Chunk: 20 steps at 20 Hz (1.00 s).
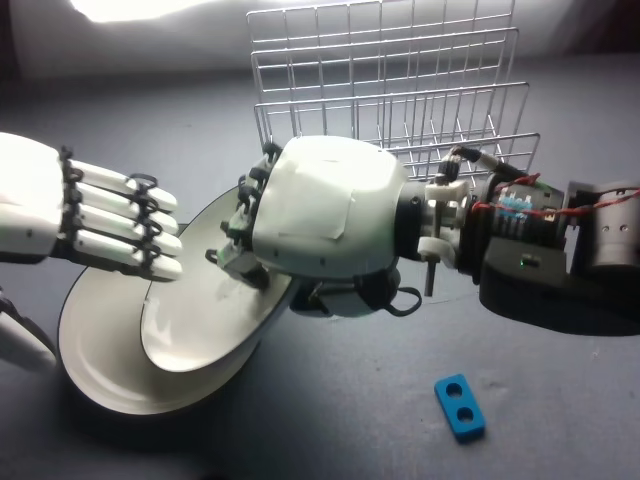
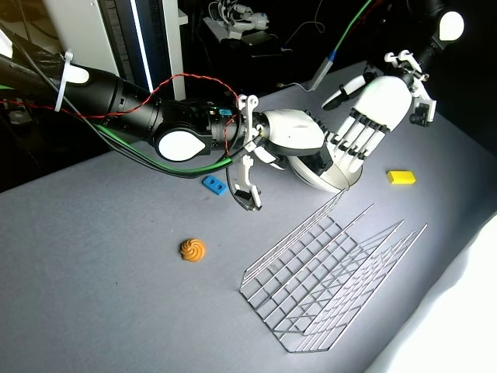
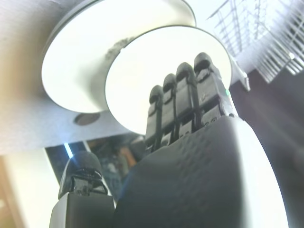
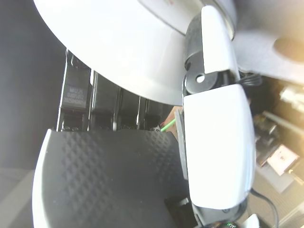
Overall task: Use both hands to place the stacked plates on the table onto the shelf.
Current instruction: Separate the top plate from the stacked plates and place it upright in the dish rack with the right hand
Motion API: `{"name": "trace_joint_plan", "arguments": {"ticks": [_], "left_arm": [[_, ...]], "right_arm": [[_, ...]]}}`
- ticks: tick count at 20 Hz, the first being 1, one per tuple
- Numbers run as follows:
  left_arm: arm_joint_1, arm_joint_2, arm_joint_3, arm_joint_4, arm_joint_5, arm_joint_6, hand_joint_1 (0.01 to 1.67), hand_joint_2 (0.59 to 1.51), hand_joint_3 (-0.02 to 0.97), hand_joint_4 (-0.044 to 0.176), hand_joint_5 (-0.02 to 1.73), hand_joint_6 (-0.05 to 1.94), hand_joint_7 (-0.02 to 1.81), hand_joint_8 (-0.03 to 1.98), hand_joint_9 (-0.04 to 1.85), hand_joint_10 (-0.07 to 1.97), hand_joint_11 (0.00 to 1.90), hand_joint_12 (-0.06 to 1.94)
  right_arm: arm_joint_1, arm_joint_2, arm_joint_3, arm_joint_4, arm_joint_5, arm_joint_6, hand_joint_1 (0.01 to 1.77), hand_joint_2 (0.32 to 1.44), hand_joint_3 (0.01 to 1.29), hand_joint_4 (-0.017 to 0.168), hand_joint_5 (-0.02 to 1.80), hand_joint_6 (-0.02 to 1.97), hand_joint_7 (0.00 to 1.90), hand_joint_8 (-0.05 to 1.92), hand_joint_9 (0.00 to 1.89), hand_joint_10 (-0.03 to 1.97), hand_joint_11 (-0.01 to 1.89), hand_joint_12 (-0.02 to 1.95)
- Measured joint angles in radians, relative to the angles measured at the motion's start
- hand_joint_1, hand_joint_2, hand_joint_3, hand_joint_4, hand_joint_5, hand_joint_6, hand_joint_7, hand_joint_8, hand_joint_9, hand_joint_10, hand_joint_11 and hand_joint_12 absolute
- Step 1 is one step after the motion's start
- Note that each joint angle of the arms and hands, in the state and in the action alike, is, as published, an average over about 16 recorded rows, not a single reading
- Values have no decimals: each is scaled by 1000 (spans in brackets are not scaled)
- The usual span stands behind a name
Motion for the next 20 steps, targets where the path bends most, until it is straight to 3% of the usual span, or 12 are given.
{"name": "trace_joint_plan", "arguments": {"ticks": [5,10,20], "left_arm": [[-9,2,53,-10,-15,-10,19,1149,16,4,146,9,146,20,128,9,51,52],[-15,2,99,-22,-25,-16,18,1146,16,4,146,9,151,20,128,9,55,52],[-20,2,143,-33,-31,-22,18,1138,16,5,147,8,147,20,119,9,57,63]], "right_arm": [[37,30,-43,9,-13,15,1149,1013,12,15,897,931,962,920,1096,357,820,1218],[79,79,-110,35,-24,17,1154,1013,12,15,923,975,988,935,1140,271,834,1207],[189,234,-260,158,-95,45,1160,1014,12,16,927,1060,997,933,1180,195,875,1189]]}}
